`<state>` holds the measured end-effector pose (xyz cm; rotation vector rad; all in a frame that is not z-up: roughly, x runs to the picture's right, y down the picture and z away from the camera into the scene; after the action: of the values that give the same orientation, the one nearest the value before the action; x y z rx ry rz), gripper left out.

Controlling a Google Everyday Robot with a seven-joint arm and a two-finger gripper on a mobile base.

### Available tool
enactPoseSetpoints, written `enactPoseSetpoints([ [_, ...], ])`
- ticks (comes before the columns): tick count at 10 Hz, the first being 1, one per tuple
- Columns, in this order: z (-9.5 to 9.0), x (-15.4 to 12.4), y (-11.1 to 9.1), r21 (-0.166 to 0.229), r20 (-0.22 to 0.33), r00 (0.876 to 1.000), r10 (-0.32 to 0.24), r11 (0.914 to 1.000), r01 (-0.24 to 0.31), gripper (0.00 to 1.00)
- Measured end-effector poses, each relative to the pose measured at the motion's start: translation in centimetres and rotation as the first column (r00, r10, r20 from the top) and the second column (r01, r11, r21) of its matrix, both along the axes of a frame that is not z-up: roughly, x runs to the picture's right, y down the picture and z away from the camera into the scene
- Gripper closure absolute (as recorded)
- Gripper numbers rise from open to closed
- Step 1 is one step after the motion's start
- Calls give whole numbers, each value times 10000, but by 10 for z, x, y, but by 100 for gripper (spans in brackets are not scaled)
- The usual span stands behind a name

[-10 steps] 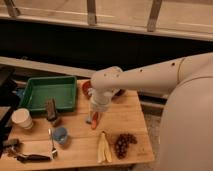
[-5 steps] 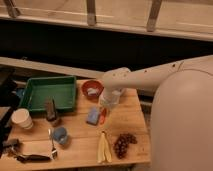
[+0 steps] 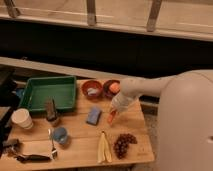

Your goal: Place pepper in table surface

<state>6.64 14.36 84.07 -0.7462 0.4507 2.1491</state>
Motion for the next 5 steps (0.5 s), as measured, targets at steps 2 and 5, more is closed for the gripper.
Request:
enactPoseSetpoints([
  [2,10,3,11,294,302,9964,791,9964,-800,75],
  [5,6,1,9,439,257,9965,792,9958,-803,45],
])
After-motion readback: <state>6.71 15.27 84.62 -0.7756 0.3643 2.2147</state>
